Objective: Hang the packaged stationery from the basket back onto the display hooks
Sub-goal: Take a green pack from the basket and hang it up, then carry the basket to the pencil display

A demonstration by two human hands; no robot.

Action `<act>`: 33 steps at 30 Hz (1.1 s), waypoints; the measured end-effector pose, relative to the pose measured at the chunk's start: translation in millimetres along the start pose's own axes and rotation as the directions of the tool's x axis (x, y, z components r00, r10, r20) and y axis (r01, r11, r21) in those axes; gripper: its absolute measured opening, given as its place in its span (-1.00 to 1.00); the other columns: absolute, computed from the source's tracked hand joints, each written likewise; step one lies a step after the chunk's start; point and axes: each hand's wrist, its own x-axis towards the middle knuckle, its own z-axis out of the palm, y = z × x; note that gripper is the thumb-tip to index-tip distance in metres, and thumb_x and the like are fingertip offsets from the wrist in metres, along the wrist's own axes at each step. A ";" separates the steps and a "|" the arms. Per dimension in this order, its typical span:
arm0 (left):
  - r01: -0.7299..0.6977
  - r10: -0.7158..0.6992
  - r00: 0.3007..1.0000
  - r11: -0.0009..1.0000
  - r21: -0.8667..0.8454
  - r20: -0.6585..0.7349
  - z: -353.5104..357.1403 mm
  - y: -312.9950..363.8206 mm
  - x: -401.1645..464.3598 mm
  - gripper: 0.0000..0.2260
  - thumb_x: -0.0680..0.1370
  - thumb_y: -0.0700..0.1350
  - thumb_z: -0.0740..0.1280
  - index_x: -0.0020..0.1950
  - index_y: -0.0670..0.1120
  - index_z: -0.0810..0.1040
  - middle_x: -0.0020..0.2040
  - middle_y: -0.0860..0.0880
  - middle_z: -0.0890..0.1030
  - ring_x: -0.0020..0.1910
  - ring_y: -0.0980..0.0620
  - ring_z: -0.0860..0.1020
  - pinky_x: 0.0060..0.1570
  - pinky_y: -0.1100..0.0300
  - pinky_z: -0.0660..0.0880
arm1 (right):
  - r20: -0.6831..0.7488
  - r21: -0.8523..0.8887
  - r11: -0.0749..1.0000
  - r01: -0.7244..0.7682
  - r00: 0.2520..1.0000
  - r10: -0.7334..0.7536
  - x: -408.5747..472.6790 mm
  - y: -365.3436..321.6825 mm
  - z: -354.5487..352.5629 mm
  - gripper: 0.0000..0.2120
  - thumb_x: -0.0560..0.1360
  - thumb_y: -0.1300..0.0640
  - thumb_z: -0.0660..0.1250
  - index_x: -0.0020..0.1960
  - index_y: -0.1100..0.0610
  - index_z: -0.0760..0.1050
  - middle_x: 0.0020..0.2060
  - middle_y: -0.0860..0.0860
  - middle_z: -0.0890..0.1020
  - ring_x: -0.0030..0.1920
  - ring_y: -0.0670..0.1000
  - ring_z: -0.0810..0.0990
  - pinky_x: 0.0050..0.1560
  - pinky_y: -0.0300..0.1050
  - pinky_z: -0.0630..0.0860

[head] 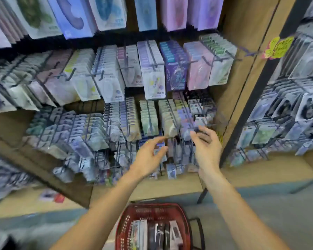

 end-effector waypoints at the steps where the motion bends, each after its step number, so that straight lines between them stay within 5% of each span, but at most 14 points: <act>1: 0.037 -0.039 0.999 0.998 0.044 0.033 2.0 -22.3 -12.6 -0.61 0.71 0.07 0.25 0.53 0.04 0.44 0.40 0.01 0.54 0.31 0.03 0.55 0.33 0.05 0.49 | 0.038 -0.054 0.998 -0.028 0.999 0.030 -18.5 24.0 0.9 -0.71 0.57 0.10 0.46 0.26 0.07 0.54 0.02 0.02 0.66 -0.01 -0.13 0.61 -0.03 -0.36 0.51; 4: 0.153 -0.165 0.981 0.981 0.116 0.102 7.2 -89.3 -51.2 -0.65 0.69 0.07 0.28 0.46 0.03 0.51 0.33 -0.02 0.57 0.25 -0.02 0.58 0.26 0.08 0.50 | 0.046 -0.183 0.974 -0.132 0.989 0.142 -71.3 100.3 5.8 -0.73 0.55 0.19 0.47 0.22 0.12 0.55 0.05 0.17 0.66 0.00 0.02 0.64 -0.11 -0.45 0.50; 6: 0.193 -0.218 0.963 0.969 0.157 0.159 11.5 -133.0 -73.4 -0.65 0.67 0.06 0.29 0.43 0.00 0.55 0.34 -0.09 0.60 0.25 -0.11 0.61 0.26 0.04 0.51 | 0.033 -0.253 0.939 -0.232 0.968 0.248 -107.0 142.6 10.0 -0.74 0.54 0.19 0.47 0.20 0.04 0.55 0.06 0.11 0.65 0.05 0.09 0.66 -0.10 -0.42 0.50; 12: 0.250 -0.319 0.891 0.939 0.237 0.323 26.9 -247.9 -116.9 -0.70 0.66 -0.06 0.33 0.40 -0.02 0.60 0.33 -0.12 0.62 0.32 -0.11 0.57 0.35 0.13 0.43 | -0.141 -0.334 0.770 -0.544 0.836 0.530 -201.8 230.5 34.1 -0.65 0.55 0.10 0.47 0.31 0.02 0.53 0.04 0.03 0.66 -0.01 -0.07 0.63 -0.04 -0.31 0.55; 15: 0.236 -0.340 0.852 0.929 0.286 0.399 45.2 -301.6 -128.3 -0.69 0.67 -0.06 0.31 0.40 -0.04 0.60 0.38 -0.11 0.60 0.37 -0.10 0.54 0.35 0.17 0.39 | -0.236 -0.336 0.692 -0.639 0.768 0.595 -236.6 277.6 51.1 -0.61 0.56 0.04 0.46 0.36 -0.01 0.52 0.06 0.00 0.68 0.05 -0.03 0.64 0.22 -0.02 0.57; 19: 0.244 -0.381 0.792 0.913 0.326 0.476 82.3 -363.1 -141.3 -0.67 0.66 0.03 0.28 0.38 -0.01 0.61 0.39 -0.12 0.59 0.34 -0.12 0.56 0.37 0.06 0.48 | -0.300 -0.284 0.644 -0.710 0.704 0.643 -273.3 361.4 61.7 -0.53 0.50 -0.01 0.52 0.37 -0.06 0.51 0.01 -0.03 0.69 0.07 0.05 0.69 0.27 0.16 0.57; 23: 0.252 -0.400 0.730 0.911 0.326 0.554 122.8 -399.1 -146.0 -0.67 0.69 0.02 0.27 0.43 -0.01 0.58 0.44 -0.11 0.55 0.36 -0.12 0.55 0.34 0.05 0.52 | -0.360 -0.253 0.548 -0.798 0.603 0.712 -300.0 438.7 58.7 -0.33 0.35 -0.38 0.43 0.41 -0.32 0.37 -0.05 -0.07 0.64 0.08 0.14 0.68 0.22 0.18 0.58; 27: 0.220 -0.397 0.713 0.910 0.352 0.578 170.3 -435.9 -137.4 -0.64 0.70 0.00 0.25 0.50 0.00 0.49 0.49 -0.12 0.50 0.41 -0.14 0.51 0.36 0.04 0.49 | -0.391 -0.266 0.479 -0.836 0.548 0.740 -288.7 474.7 56.2 -0.46 0.56 -0.09 0.43 0.44 -0.26 0.27 -0.24 0.22 0.65 -0.22 0.07 0.61 -0.15 -0.09 0.54; 33: 0.026 -0.318 0.768 0.883 0.469 0.556 255.4 -518.5 -84.4 -0.59 0.68 0.01 0.26 0.54 0.02 0.42 0.49 -0.13 0.48 0.45 -0.19 0.46 0.42 -0.02 0.43 | -0.539 -0.165 0.372 -0.914 0.399 0.742 -270.7 599.3 26.6 -0.32 0.58 -0.03 0.40 0.60 -0.05 0.18 0.05 0.15 0.71 0.07 0.16 0.67 0.18 0.03 0.55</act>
